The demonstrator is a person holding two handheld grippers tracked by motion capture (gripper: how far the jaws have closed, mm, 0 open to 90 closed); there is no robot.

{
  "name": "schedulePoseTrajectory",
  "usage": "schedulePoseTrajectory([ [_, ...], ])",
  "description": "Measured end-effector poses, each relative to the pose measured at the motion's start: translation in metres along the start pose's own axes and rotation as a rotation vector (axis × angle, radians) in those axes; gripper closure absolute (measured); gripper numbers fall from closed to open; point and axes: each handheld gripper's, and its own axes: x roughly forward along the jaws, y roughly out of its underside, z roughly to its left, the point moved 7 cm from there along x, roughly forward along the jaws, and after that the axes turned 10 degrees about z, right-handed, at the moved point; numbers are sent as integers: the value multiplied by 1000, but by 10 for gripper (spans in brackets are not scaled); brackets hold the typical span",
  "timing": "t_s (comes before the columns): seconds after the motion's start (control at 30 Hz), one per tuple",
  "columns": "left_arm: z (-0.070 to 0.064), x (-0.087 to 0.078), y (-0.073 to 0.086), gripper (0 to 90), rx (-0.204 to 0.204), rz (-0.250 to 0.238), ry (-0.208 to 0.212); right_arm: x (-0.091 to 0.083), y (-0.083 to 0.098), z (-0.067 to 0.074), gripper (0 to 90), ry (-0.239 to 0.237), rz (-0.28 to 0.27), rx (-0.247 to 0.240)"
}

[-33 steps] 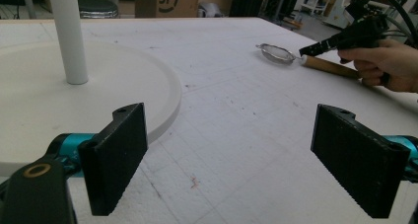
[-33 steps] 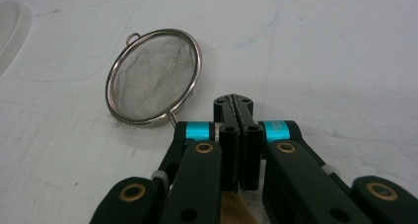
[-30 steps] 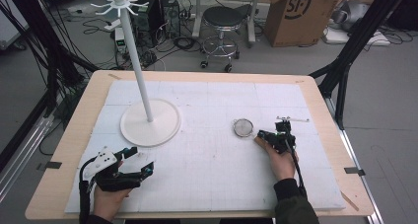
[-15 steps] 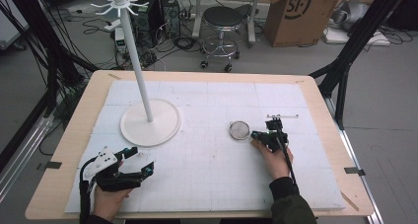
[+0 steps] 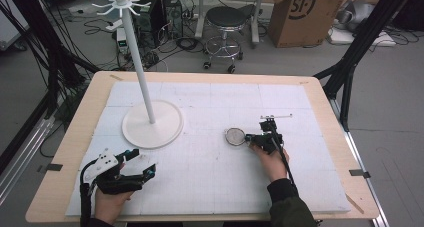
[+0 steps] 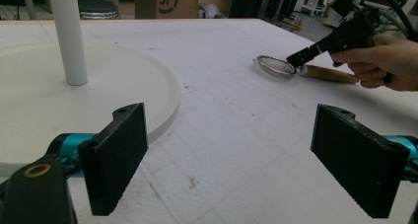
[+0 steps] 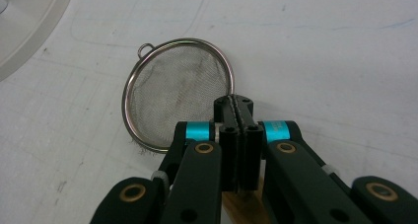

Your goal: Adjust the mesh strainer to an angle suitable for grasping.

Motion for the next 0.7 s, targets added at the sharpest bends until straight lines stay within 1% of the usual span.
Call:
schedulePoseTrajectory([
  [0.03,0,0,0,148,-2,-1,0,1,0,3,897,-1,4,-12],
  [0.07,0,0,0,148,-3,0,0,2,1,6,896,-9,8,-11],
  [0.1,-1,1,0,148,-3,-1,1,2,1,6,896,-9,8,-11],
  [0.17,-1,1,0,148,-1,1,3,6,2,16,896,-24,15,-26],
  [0.2,-1,1,0,148,-1,1,3,6,2,16,896,-24,15,-26],
  [0.23,-1,1,0,148,-2,2,2,9,3,25,897,-40,21,-42],
  [0.27,-1,1,0,148,-2,2,2,11,3,29,897,-50,21,-51],
  [0.33,-1,1,0,148,-3,0,3,17,5,42,896,-67,31,-71],
  [0.37,0,0,0,148,-1,0,0,18,5,47,896,-70,33,-78],
  [0.4,0,0,0,148,-1,0,0,20,5,52,896,-83,36,-92],
  [0.43,0,0,0,148,-3,-1,1,22,6,56,896,-91,35,-95],
  [0.5,0,0,0,148,-2,-2,1,23,6,57,896,-94,36,-100],
  [0.53,0,0,0,148,-2,-4,4,23,6,58,896,-99,35,-91],
  [0.6,0,0,0,148,-4,-3,1,24,6,59,896,-127,38,-84],
  [0.67,0,0,0,148,-3,-2,1,25,7,61,897,-130,41,-97],
  [0.7,0,0,0,148,2,1,-1,26,7,66,897,-144,44,-104],
])
